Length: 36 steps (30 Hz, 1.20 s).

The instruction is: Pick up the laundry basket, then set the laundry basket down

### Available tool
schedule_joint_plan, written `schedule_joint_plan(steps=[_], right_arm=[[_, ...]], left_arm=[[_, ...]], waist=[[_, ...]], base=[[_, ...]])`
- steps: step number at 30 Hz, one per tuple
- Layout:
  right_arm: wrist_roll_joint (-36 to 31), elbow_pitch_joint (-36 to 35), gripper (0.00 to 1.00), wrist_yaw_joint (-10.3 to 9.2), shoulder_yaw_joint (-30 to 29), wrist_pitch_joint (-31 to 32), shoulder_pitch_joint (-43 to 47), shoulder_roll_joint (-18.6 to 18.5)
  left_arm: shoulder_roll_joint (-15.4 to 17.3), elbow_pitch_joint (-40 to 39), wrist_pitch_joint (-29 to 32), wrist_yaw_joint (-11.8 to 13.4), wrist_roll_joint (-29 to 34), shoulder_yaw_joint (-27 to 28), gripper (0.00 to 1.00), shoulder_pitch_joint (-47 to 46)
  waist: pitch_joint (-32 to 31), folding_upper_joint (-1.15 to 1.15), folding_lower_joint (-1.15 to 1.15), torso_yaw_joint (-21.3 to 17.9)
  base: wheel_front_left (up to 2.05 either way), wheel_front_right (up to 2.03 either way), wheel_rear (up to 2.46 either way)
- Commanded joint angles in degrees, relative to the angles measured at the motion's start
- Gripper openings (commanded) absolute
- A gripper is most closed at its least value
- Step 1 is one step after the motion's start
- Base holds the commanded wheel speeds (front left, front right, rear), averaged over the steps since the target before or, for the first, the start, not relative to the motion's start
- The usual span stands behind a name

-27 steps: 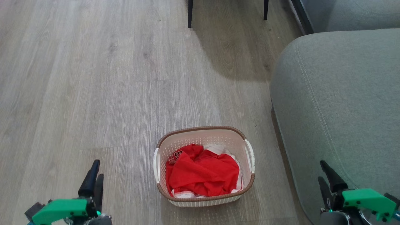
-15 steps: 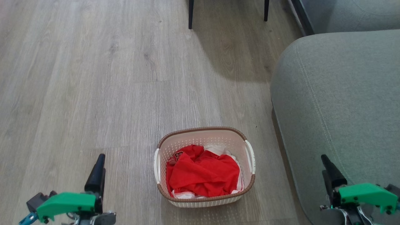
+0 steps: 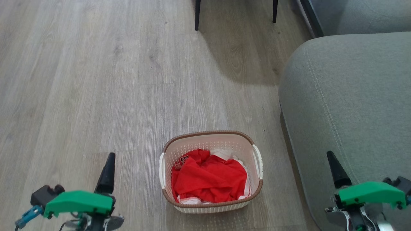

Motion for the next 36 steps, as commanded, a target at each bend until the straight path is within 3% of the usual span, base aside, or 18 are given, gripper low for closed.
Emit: schedule_joint_plan(steps=[1, 14, 36], right_arm=[[-2.3, -2.8, 1.00, -0.03, 0.8, -0.8, -1.3, -0.5], [-12.4, -3.6, 1.00, -0.04, 2.9, -3.0, -0.7, -0.6], [-26.7, -4.6, 1.00, -0.05, 6.2, -6.5, -0.4, -0.7]], left_arm=[[0.4, -2.5, -0.8, 0.3, 2.6, -0.1, 1.00, -3.0], [1.3, -4.4, -2.9, 2.7, 15.8, -1.9, 1.00, -1.8], [3.1, -7.2, -6.5, 7.1, 31.2, -5.3, 1.00, -0.2]], waist=[[0.0, 0.00, 0.00, 0.0], [-0.3, 0.00, 0.00, 0.1], [-0.5, 0.00, 0.00, 0.3]], base=[[0.00, 0.00, 0.00], [0.00, 0.00, 0.00], [0.00, 0.00, 0.00]])
